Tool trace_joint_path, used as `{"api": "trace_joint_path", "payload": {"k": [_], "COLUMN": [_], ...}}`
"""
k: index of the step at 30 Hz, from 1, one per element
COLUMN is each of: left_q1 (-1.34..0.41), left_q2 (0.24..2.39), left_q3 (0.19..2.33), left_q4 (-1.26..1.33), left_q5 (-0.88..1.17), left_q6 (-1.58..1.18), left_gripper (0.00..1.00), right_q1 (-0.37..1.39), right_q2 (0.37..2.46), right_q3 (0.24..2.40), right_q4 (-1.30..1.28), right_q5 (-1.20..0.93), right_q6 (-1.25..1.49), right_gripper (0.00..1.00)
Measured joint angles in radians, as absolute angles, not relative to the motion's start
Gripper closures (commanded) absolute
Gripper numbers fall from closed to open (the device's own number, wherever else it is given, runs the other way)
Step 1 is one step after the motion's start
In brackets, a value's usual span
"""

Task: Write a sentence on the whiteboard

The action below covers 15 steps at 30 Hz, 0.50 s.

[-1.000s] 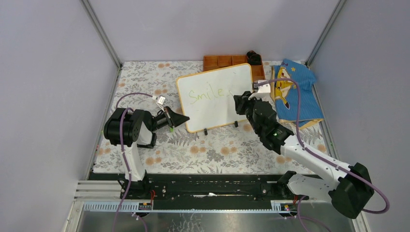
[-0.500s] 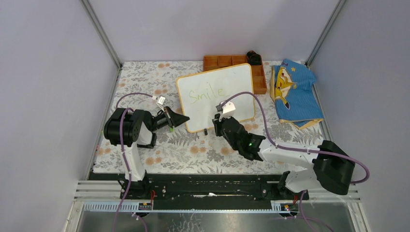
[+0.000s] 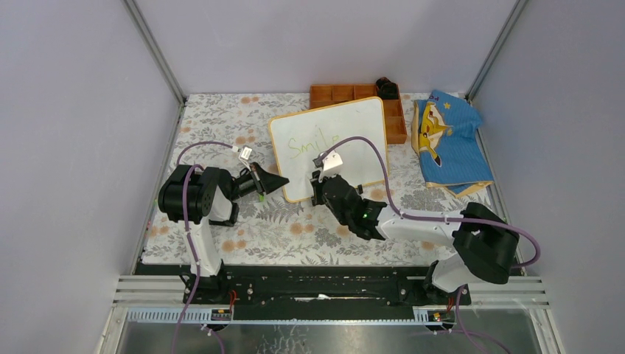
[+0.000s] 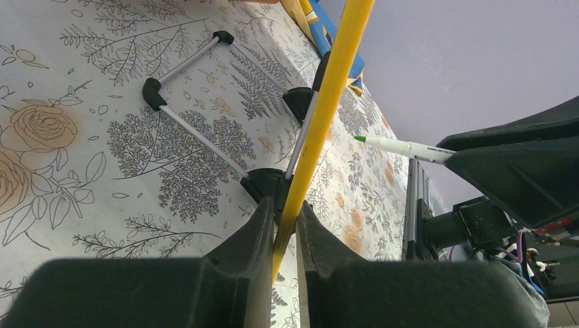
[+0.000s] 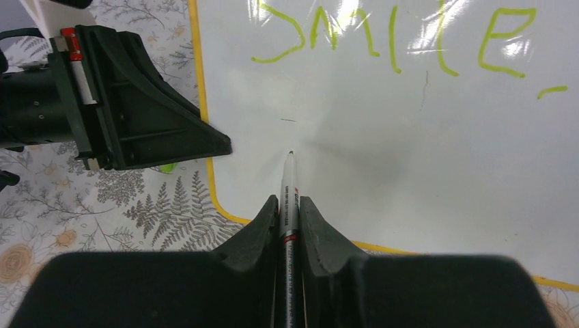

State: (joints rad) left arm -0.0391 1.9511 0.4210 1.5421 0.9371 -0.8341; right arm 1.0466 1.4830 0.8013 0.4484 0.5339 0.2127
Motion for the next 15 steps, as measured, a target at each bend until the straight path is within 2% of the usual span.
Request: {"api": "trace_joint_path", "payload": {"k": [15], "left_q1": [-0.039], "left_q2": [1.951], "left_q3": [0.421], "left_q4": [1.542], "left_q5": [0.937], "left_q6": [-0.834], "left_gripper": [1.0], "right_q1": [1.069], "right_q2": [1.573], "right_q3": [0.885], "right_q4": [0.438], "right_q5": [0.535], "right_q6": [0.206], "right_gripper": [1.0]}}
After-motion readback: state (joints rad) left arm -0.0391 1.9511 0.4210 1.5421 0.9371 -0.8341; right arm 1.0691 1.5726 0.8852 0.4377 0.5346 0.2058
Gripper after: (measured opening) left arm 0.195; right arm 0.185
